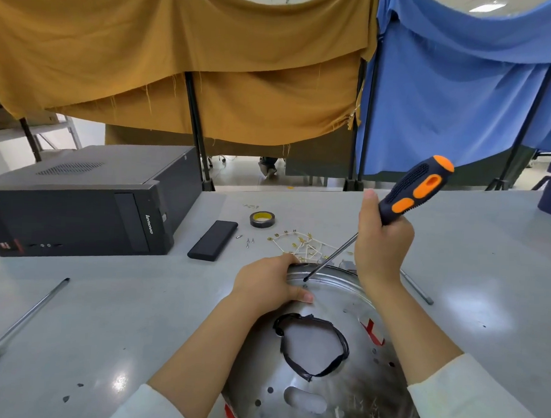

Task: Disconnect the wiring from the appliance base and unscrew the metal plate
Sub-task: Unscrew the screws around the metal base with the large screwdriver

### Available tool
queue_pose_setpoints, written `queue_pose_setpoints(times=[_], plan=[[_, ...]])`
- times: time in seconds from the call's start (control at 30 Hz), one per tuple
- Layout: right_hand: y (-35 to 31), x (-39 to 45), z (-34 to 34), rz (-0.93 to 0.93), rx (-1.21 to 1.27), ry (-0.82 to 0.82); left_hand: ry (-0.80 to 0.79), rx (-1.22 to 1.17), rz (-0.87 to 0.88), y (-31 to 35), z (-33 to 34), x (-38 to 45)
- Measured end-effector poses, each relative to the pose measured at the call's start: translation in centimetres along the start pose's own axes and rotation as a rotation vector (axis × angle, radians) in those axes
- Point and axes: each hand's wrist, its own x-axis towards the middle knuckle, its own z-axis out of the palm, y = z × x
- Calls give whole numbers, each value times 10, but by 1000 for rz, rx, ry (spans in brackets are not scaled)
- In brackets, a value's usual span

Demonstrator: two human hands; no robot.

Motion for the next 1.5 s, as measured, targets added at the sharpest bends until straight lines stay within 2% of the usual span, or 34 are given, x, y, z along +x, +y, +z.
queue_pose_setpoints(times=[0.23, 0.5, 1.13, 1.5], plan=[[3, 0, 2, 25, -15, -30, -1, 16, 2, 0, 0, 0], [1, -2, 3, -46, -16, -52, 2, 31, 3, 1, -1, -1], [2, 0, 2, -75, -41, -18, -2, 37, 7, 1, -2, -2], [-2, -3, 4, -92, -22, -78, -9, 40, 4, 1, -2, -2]])
